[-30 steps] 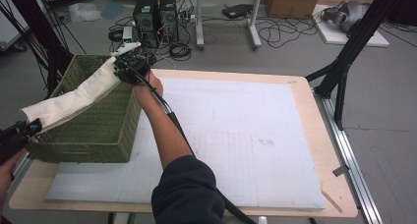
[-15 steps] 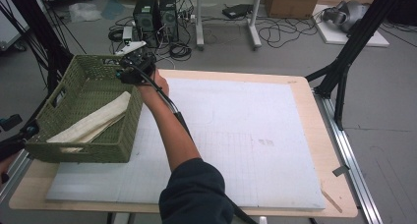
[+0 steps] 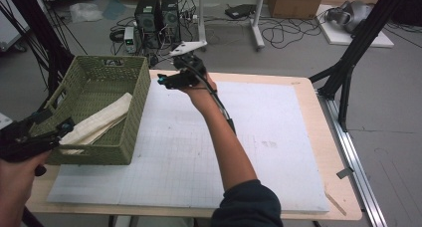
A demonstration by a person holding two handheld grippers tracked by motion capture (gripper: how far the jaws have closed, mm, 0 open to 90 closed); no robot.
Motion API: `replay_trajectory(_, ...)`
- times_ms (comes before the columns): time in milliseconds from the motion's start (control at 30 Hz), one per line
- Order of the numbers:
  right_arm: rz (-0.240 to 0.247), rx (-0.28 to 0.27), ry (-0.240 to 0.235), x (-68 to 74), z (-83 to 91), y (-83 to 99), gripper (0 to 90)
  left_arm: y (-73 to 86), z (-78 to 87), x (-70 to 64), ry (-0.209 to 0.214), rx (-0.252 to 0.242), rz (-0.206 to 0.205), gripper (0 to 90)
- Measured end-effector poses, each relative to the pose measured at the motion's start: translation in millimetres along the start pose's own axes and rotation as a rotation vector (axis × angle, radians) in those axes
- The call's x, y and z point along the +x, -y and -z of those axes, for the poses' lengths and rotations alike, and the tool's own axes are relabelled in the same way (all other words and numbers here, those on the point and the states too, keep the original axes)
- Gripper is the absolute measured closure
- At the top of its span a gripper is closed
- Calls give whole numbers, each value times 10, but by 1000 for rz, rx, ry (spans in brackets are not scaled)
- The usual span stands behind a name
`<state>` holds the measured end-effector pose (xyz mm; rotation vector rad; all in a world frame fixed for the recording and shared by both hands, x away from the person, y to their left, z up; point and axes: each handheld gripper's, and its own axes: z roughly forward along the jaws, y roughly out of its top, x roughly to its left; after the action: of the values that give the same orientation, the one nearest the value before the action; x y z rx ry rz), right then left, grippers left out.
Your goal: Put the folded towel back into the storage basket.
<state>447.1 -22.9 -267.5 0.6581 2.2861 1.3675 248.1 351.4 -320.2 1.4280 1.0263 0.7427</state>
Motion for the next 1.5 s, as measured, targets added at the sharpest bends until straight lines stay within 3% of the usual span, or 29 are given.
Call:
replay_trajectory(233,-54,-7,50,-211,544,405,147,24,-322,-367,112,22,-28,169)
replay_trajectory(633,-95,37,142,-284,1329,1132,121,175,-781,-949,248,68,-41,170)
replay_trajectory(833,-151,18,170,-247,1671,1545,121,291,-962,-1189,314,93,-59,176)
replay_trajectory(1167,-208,20,265,-70,2109,2202,121,573,-1152,-1504,411,118,-103,184)
replay_trajectory(1367,-234,30,299,26,2243,2442,120,713,-1209,-1607,442,138,-124,184)
replay_trajectory(1500,-234,40,317,95,2294,2570,120,807,-1230,-1664,454,165,-115,184)
